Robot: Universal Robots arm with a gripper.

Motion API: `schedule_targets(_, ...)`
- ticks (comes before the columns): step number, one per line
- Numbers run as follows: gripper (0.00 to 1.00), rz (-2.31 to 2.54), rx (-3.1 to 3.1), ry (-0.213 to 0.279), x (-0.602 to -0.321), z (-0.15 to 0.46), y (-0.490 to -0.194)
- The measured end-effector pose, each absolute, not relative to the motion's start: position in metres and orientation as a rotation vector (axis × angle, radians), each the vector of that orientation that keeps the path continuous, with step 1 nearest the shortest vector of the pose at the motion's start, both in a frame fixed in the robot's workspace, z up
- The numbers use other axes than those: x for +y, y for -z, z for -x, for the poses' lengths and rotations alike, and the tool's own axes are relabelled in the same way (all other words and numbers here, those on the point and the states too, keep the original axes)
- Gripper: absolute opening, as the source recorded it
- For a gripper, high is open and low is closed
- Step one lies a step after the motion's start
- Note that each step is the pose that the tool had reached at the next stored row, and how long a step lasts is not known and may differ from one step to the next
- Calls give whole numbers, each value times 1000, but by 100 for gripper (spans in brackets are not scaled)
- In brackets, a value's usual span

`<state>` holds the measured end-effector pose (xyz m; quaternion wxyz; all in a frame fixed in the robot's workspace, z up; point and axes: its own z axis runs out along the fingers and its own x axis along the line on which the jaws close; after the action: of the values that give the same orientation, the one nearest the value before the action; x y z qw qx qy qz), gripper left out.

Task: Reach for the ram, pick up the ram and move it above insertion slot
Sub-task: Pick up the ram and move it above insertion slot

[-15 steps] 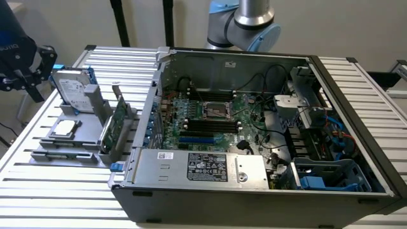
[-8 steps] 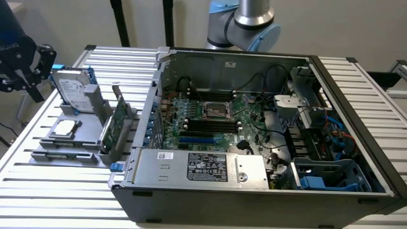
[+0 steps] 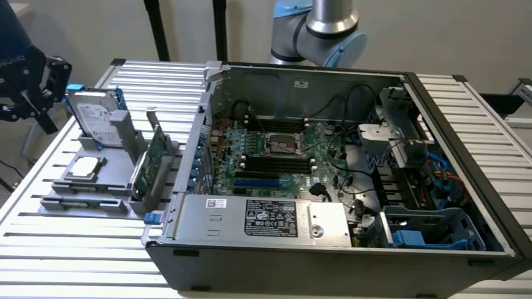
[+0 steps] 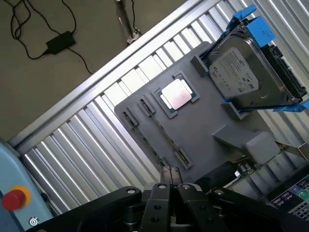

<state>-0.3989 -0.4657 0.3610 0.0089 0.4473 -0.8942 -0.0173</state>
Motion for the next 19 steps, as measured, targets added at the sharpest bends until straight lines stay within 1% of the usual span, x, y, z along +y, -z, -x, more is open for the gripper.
schedule_targets(19, 11, -1855, -2508, 46, -466, 399, -361)
